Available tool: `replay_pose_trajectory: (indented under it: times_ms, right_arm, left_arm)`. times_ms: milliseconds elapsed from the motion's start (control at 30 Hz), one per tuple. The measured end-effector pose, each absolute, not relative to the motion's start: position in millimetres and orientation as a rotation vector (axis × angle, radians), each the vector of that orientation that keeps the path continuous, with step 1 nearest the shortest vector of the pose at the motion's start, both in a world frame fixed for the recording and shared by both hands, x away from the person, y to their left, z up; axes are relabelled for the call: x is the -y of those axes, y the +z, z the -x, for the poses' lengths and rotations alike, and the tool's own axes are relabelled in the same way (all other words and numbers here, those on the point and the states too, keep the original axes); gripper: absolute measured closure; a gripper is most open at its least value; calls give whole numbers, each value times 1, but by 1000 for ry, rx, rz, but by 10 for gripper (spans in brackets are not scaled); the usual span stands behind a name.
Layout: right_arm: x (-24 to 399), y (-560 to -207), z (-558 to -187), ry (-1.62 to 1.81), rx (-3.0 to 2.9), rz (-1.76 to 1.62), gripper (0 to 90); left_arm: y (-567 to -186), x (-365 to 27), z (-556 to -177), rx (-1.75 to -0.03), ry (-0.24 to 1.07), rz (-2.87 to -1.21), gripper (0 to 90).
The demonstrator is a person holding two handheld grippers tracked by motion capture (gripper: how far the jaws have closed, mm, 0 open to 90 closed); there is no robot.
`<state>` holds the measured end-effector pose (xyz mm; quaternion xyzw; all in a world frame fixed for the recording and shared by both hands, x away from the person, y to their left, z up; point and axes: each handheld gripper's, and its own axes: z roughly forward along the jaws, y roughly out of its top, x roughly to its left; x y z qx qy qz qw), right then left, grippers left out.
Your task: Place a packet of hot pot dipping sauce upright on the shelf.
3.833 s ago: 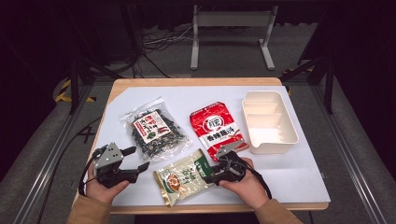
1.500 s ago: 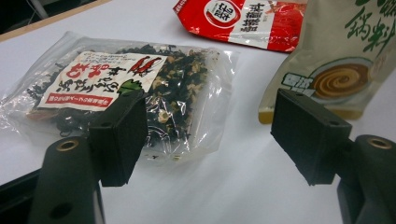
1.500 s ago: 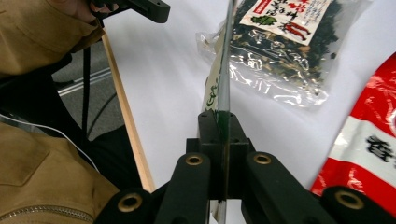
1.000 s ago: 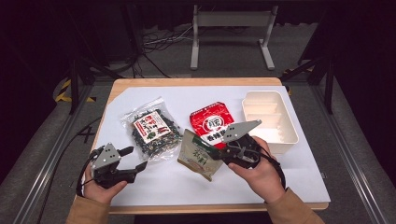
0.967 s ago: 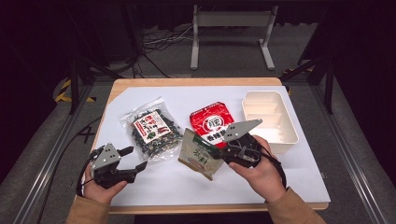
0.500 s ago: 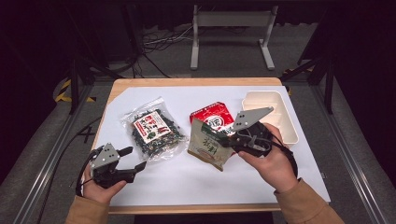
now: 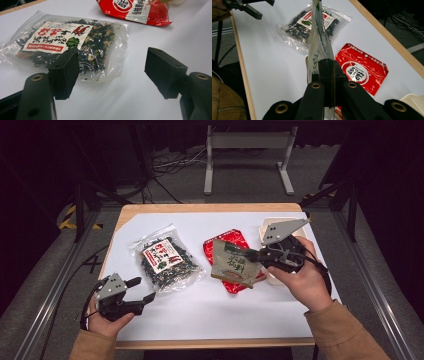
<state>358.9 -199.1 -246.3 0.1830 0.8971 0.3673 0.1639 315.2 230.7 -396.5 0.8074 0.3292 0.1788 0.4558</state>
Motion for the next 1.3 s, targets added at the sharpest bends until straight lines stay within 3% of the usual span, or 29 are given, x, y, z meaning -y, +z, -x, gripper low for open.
replay_pose_trajectory:
  times_ms: [1300]
  right_arm:
    - [261, -212, -409, 964, -2403, -581, 900]
  left_arm:
    - [-397, -241, -310, -863, 449, -1962, 281]
